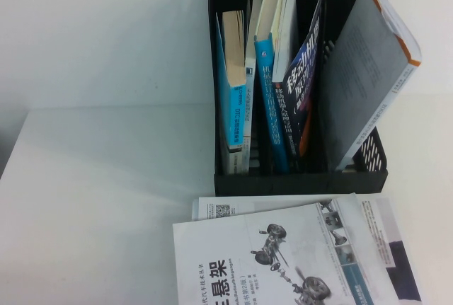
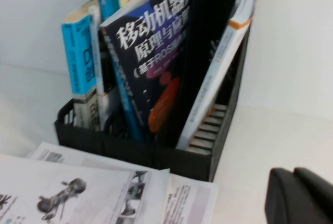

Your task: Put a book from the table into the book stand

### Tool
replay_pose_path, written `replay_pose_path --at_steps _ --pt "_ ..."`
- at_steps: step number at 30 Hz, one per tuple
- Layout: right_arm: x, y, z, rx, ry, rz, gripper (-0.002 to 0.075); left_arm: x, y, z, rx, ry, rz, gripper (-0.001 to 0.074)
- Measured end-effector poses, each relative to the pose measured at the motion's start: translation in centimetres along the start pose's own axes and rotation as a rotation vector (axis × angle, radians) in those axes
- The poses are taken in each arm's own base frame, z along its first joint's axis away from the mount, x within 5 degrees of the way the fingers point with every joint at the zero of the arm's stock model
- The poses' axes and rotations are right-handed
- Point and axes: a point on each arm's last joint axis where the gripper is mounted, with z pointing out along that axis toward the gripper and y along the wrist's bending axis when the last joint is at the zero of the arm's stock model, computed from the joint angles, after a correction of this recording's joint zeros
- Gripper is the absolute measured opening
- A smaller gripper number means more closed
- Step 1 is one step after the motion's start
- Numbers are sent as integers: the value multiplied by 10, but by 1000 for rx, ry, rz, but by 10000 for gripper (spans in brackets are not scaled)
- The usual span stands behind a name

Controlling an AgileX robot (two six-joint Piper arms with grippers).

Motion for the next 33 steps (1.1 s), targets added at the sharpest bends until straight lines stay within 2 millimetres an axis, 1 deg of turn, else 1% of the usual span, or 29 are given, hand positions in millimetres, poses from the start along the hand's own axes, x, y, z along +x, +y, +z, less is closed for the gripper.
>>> replay_pose_path --at_steps 7,10,13,16,20,23,28,33 --pt "0 -10 -20 197 -102 19 -5 0 0 0 -2 3 -1 -2" --pt "7 -10 -25 266 -144 50 -5 0 0 0 -2 4 -1 -2" --pt "27 -10 -17 277 -169 119 -5 0 0 0 -2 4 -1 -2" --pt "60 -11 1 275 -126 190 -5 0 0 0 -2 4 -1 -2" --pt "104 -12 18 263 -51 266 -5 0 0 0 -2 4 -1 -2" --pt "126 -13 26 263 -21 295 -5 0 0 0 -2 4 -1 -2" --pt "134 -12 27 261 23 278 -5 0 0 0 -3 5 -1 -4" --pt "135 -11 27 254 74 155 -5 0 0 0 -3 4 -1 -4"
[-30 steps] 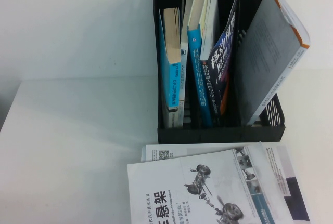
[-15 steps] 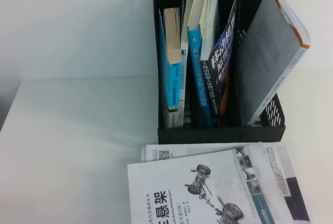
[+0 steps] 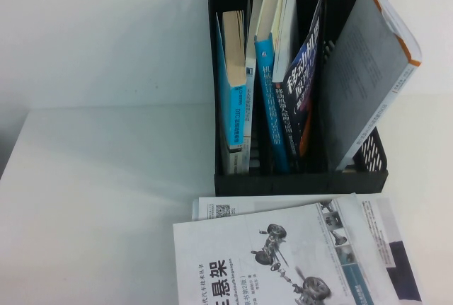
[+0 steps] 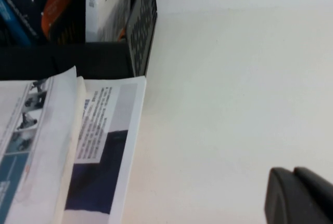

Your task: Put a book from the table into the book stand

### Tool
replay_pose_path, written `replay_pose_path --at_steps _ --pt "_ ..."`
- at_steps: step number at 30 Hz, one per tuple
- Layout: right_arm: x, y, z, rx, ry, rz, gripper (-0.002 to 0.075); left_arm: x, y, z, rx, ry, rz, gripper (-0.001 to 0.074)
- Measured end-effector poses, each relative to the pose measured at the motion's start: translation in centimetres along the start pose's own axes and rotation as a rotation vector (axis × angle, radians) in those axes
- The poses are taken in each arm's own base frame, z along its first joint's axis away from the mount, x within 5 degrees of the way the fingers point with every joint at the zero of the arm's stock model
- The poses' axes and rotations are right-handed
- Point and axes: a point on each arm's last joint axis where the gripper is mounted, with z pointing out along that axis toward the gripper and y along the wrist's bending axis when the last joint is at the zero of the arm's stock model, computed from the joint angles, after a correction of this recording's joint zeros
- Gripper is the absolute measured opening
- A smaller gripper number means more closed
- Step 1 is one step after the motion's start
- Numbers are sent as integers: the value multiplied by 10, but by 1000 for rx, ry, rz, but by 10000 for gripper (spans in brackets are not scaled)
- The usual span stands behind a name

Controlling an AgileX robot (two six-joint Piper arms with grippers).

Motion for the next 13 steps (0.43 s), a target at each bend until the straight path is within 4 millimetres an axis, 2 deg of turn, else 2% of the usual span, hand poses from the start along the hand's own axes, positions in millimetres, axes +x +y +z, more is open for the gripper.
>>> replay_pose_path --at_steps 13 --pt "0 -1 0 16 7 -55 -5 0 0 0 0 0 0 -4"
